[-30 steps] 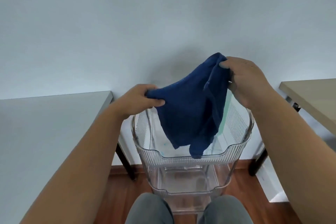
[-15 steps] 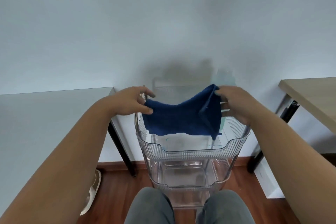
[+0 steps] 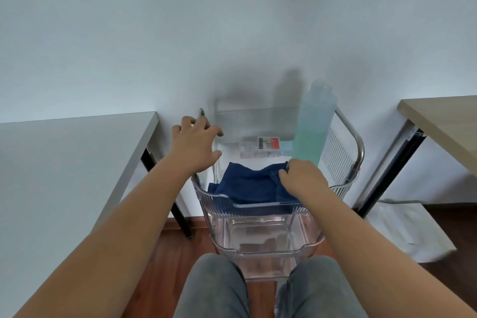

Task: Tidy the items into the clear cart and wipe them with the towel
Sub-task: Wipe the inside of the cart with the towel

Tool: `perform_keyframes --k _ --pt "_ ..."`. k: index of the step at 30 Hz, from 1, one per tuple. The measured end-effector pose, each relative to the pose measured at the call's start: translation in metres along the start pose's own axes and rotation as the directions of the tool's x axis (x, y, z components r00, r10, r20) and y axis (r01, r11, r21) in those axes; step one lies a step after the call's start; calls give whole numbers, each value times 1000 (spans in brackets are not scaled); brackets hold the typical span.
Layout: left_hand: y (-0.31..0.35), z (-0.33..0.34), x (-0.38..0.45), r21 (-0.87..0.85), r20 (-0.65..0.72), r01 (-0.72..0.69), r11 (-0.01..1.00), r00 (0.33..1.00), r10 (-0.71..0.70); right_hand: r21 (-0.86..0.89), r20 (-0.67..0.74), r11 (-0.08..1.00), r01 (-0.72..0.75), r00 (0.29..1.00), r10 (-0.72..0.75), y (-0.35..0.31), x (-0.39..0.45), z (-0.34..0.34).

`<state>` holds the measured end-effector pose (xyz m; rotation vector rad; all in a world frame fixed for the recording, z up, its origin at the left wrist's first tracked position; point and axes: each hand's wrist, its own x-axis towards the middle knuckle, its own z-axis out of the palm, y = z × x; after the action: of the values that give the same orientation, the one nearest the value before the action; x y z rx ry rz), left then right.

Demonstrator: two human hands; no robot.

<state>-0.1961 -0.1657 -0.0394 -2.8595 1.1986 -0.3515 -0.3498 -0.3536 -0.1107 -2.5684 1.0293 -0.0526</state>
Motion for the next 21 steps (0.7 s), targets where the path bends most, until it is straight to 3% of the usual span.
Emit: perform_keyframes --k 4,8,10,13,17,19,21 --pt "-6 2 9 -190 -13 45 981 999 -49 -110 231 993 -41 971 65 -14 4 18" --pt "-6 5 18 -303 29 64 951 998 -58 -117 457 978 -170 865 205 -38 18 36" --pt "-4 7 20 -340 24 74 938 997 -70 -109 495 959 -260 823 279 -56 23 45" --pt "-2 13 19 -403 -8 109 909 992 -123 -112 493 950 -291 814 307 -82 23 64" --pt "-2 19 15 -331 -29 123 936 990 -140 -150 467 978 -146 861 201 -114 21 88" --pt "-2 19 15 -320 -36 119 940 990 -137 -153 486 987 40 873 40 -122 22 91" --pt "-2 19 15 -331 -43 115 937 990 -136 -209 513 924 321 840 -176 -115 21 84"
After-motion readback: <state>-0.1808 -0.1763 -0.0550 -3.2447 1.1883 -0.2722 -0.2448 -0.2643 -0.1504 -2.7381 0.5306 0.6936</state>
